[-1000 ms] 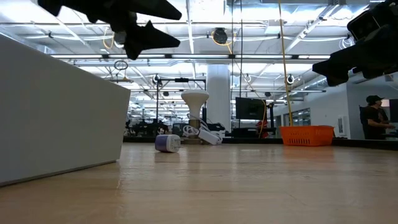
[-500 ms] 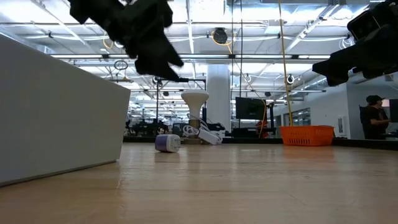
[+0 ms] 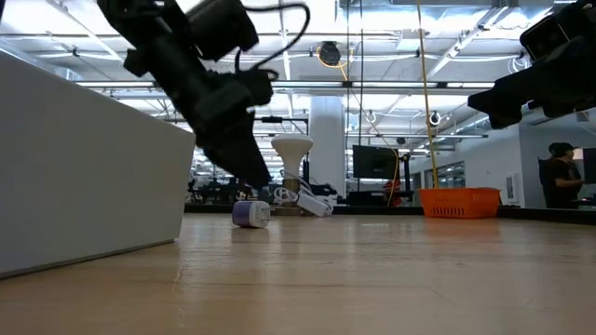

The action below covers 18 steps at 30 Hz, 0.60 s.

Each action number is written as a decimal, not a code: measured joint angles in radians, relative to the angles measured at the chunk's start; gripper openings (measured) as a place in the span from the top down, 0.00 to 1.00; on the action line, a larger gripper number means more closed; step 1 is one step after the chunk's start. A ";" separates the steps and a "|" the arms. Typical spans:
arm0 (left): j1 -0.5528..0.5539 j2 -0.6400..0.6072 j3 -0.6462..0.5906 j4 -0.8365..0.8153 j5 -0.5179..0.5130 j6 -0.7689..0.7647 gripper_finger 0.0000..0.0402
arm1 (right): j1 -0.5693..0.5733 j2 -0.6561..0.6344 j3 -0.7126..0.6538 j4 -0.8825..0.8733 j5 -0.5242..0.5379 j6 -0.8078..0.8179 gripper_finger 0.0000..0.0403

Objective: Pick & Place Office items
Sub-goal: Put the blue charger adapter into the gray bin

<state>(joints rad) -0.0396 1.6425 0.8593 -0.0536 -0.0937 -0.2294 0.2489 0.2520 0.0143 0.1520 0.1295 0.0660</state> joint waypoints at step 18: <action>0.005 0.073 0.000 -0.003 0.133 -0.017 0.21 | 0.000 0.000 0.000 0.000 0.000 0.000 0.45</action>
<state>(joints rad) -0.0345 1.7157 0.8593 -0.0566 0.0391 -0.2465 0.2485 0.2520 0.0143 0.1520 0.1295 0.0662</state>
